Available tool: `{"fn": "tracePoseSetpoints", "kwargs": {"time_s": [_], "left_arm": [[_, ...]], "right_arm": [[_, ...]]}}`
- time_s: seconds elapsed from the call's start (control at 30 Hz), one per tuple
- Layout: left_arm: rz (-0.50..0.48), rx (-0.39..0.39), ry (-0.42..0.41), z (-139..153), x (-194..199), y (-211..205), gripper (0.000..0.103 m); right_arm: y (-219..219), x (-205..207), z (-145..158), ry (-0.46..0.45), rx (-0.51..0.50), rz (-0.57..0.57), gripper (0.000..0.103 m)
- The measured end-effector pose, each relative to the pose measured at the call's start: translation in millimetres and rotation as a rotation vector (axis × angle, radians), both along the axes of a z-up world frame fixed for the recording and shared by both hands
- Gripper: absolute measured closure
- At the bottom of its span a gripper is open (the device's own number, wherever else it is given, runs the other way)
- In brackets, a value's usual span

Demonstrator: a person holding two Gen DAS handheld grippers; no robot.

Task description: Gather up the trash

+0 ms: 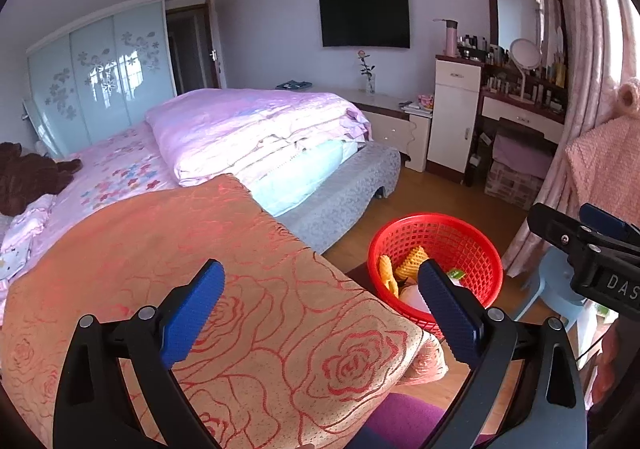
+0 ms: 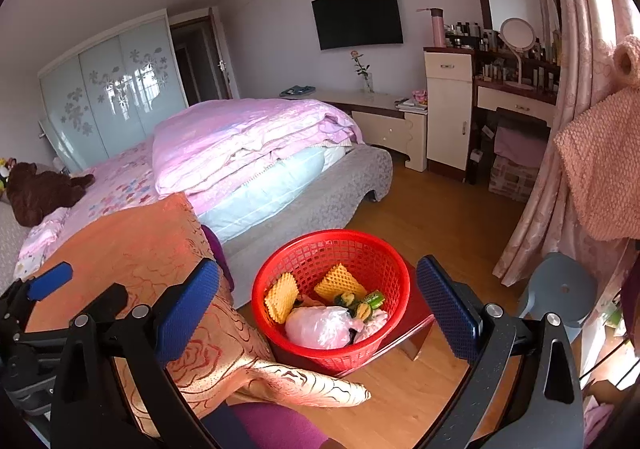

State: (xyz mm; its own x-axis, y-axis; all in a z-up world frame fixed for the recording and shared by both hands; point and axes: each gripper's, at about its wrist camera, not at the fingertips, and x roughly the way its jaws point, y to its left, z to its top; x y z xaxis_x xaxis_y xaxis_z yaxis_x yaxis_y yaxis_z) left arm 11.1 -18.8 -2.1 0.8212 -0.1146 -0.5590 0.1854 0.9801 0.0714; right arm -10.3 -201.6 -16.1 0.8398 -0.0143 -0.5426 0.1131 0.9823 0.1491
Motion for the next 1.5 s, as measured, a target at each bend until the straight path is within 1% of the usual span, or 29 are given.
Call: {"fn": "tracePoseSetpoints", "kwargs": {"time_s": [0.2,0.67,0.87,1.3,1.5], "left_arm": [[0.012,-0.003,-0.005,-0.7,-1.2,2.4,0.009],[0.014,-0.004,0.005,-2.9,0.7,4.6,0.009],[0.008,-0.018,0.015,-4.8,0.5,3.7,0.009],[0.005,-0.012,0.009,-7.5,0.0,2.2,0.009],[0.006,-0.013,0.011,-8.3,-0.5,1.8,0.008]], "right_arm": [[0.4,-2.1,-1.1,-0.017,-0.016,-0.013,0.007],[3.4,-0.5,-3.2,-0.003,-0.012,0.003,0.007],[4.2,-0.3,-3.7,-0.001,-0.011,0.008,0.007],[4.6,-0.2,-3.9,0.001,-0.011,0.009,0.007],[5.1,0.0,-4.2,0.003,-0.011,0.011,0.007]]}}
